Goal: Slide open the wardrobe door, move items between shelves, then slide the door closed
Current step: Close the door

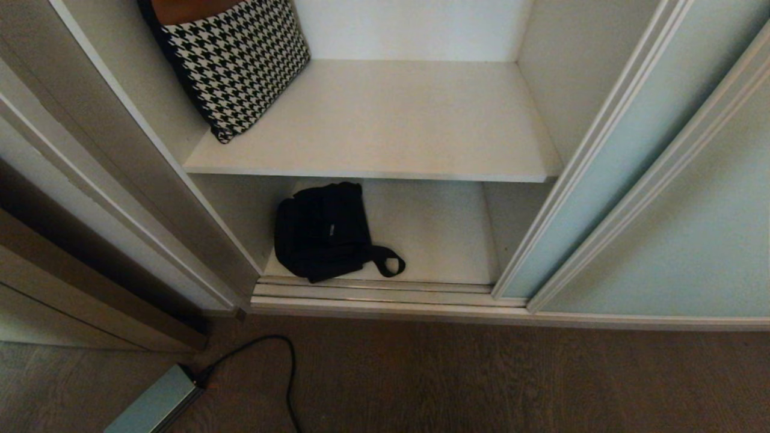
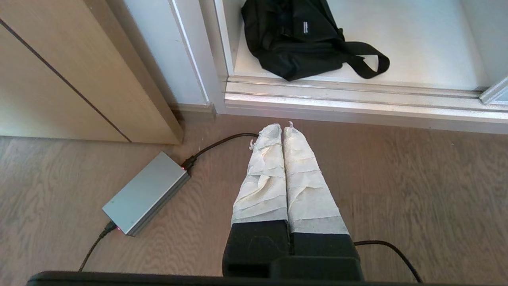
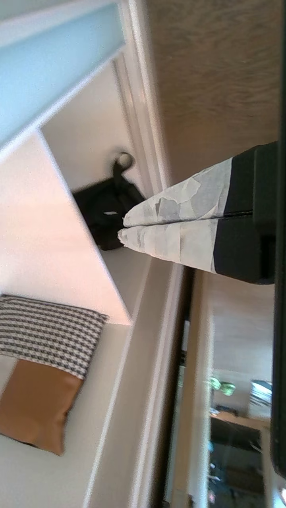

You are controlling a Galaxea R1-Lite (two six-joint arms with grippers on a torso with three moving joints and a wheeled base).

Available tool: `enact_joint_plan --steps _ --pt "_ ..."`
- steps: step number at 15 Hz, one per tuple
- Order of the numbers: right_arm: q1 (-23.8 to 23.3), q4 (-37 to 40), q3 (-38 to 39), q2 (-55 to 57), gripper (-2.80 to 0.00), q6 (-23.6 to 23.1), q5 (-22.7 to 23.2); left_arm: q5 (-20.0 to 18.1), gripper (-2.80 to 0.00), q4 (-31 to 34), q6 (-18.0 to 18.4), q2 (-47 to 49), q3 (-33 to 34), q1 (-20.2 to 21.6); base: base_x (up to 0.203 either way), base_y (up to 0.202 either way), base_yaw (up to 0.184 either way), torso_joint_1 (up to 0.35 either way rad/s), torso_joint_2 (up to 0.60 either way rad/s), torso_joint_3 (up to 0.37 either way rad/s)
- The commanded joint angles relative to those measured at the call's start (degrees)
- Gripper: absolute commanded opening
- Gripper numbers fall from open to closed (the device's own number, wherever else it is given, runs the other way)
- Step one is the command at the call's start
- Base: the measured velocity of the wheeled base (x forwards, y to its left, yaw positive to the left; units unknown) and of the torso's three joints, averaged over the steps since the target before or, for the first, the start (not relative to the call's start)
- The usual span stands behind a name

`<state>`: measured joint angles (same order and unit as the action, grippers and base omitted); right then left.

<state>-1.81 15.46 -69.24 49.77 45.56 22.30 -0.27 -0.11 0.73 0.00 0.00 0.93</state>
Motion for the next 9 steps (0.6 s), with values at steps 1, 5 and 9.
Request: enact_joint_plan --steps 1,5,9 --pt "-1.8 -1.4 -0.1 1.8 -2.8 0.2 0.1 0.0 -2.8 0.0 0.1 0.1 0.0 0.0 0.0 0.0 0.0 0.0 0.0 0.0" --pt "-7.3 -6.0 2.7 3.2 -2.8 0.3 1.6 0.0 -2.8 0.0 0.0 0.1 0.0 0.0 0.0 0.0 0.0 0.0 0.0 0.0" --pt "-20.4 -7.7 3.1 7.5 -2.8 0.4 16.6 0.0 -2.8 0.0 0.0 0.2 0.0 0.0 0.0 0.0 0.0 0.0 0.0 0.0"
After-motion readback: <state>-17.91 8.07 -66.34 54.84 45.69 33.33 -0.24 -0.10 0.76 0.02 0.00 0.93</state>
